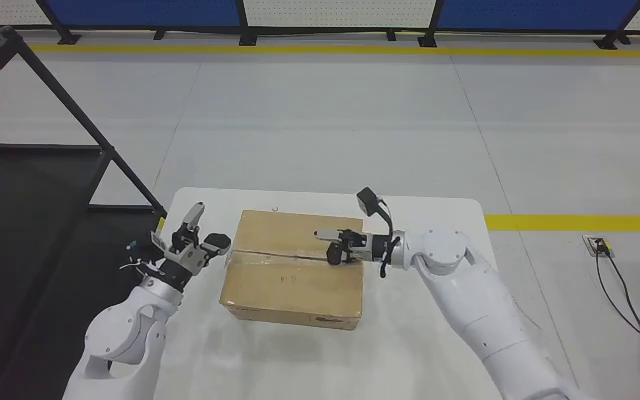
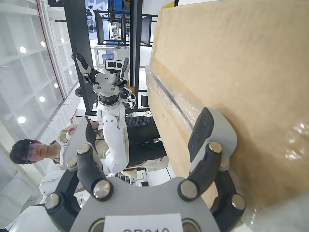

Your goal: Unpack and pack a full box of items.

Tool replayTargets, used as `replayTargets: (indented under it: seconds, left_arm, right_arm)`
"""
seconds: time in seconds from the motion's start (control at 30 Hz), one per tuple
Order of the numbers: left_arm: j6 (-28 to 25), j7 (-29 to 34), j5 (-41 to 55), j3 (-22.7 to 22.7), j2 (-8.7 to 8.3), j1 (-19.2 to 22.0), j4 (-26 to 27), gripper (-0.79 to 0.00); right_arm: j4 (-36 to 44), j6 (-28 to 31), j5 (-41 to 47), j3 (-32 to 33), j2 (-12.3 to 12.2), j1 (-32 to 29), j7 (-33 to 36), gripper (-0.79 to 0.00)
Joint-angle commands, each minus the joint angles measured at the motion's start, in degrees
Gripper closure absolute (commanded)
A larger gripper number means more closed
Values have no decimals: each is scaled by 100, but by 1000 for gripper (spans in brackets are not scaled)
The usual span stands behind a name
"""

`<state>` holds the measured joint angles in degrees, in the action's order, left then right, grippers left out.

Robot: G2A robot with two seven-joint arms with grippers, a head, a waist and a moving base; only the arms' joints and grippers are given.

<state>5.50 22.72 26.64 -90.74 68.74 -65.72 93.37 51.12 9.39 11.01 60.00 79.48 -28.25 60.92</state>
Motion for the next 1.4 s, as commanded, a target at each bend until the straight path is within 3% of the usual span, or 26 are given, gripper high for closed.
replayTargets:
  seconds: [0.0, 0.23, 0.47, 0.9, 1.37]
  left_arm:
    - [2, -1, -9, 15, -2, 14, -7, -785]
    - [9, 5, -27, 24, -11, 27, 0, -785]
    - [20, -19, -62, 34, -19, 33, 28, -785]
    - [53, -118, -99, 118, -20, 33, 66, -785]
    - [1, -283, -80, 157, -13, 25, 100, -785]
  right_arm:
    - [357, -175, -89, 240, -111, -253, -46, -785]
    - [1115, -525, -269, 837, -360, -845, -190, -785]
    - [1282, -687, -318, 1120, -478, -1071, -288, -785]
    - [777, -583, -29, 1088, -508, -912, -163, -785]
    - [-80, 39, 462, 805, -417, -522, 97, -785]
